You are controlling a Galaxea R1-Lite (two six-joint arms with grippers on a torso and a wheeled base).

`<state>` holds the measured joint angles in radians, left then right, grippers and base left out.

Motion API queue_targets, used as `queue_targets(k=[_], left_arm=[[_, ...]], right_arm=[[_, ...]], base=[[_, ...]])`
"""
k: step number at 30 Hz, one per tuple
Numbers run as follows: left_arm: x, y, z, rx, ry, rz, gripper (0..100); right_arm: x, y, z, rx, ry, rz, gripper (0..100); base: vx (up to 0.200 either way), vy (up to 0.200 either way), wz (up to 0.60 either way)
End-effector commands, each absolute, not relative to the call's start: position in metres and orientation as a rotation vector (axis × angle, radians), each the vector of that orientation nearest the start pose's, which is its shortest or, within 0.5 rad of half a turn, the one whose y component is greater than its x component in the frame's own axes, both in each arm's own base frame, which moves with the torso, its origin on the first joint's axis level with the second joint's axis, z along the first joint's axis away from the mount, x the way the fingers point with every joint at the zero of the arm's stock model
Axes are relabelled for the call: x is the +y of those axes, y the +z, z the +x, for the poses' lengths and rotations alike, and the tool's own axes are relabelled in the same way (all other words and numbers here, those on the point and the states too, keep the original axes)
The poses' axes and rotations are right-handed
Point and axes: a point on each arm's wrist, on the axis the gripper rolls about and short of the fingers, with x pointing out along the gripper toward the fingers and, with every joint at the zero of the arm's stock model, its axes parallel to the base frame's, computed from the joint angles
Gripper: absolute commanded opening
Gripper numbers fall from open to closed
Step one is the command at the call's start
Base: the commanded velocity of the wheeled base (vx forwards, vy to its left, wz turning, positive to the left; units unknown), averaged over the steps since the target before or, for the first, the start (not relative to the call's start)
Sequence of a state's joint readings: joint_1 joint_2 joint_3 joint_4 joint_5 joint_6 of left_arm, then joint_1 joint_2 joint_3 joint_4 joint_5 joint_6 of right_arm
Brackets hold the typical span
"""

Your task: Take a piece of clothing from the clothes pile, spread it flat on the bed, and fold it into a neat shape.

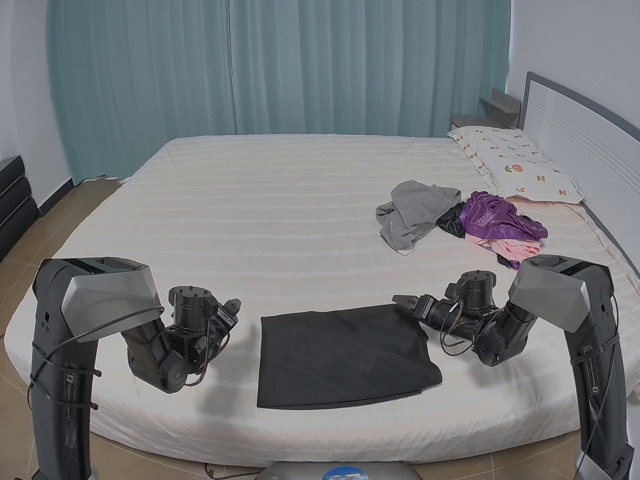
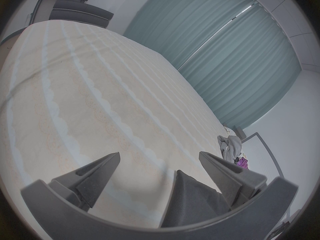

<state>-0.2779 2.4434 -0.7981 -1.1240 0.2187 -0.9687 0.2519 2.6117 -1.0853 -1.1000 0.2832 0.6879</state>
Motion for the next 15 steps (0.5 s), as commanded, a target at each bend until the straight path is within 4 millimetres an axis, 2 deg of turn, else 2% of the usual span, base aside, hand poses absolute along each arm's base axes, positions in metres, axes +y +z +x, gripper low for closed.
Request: queue_targets(k=[1, 4, 5, 15], left_arm=[[-0.1001, -0.0390, 0.3669, 0.490, 0.191, -0.817, 100], [-0.1006, -0.0390, 0.3668, 0.491, 0.189, -0.813, 100], [-0.1005, -0.0393, 0.3664, 0.492, 0.189, -0.810, 100], [-0.1005, -0.0393, 0.3664, 0.493, 0.186, -0.796, 100]], right_arm=[[0.1151, -0.0697, 0.4251, 0.589, 0.358, 0.669, 100], [0.1146, -0.0700, 0.4262, 0.584, 0.357, 0.671, 100], [0.1146, -0.0697, 0.4263, 0.581, 0.358, 0.672, 0], [0.1096, -0.0684, 0.4298, 0.562, 0.336, 0.681, 0]], base=[[0.000, 0.000, 0.00], [0.000, 0.000, 0.00], [0.000, 0.000, 0.00], [0.000, 0.000, 0.00]])
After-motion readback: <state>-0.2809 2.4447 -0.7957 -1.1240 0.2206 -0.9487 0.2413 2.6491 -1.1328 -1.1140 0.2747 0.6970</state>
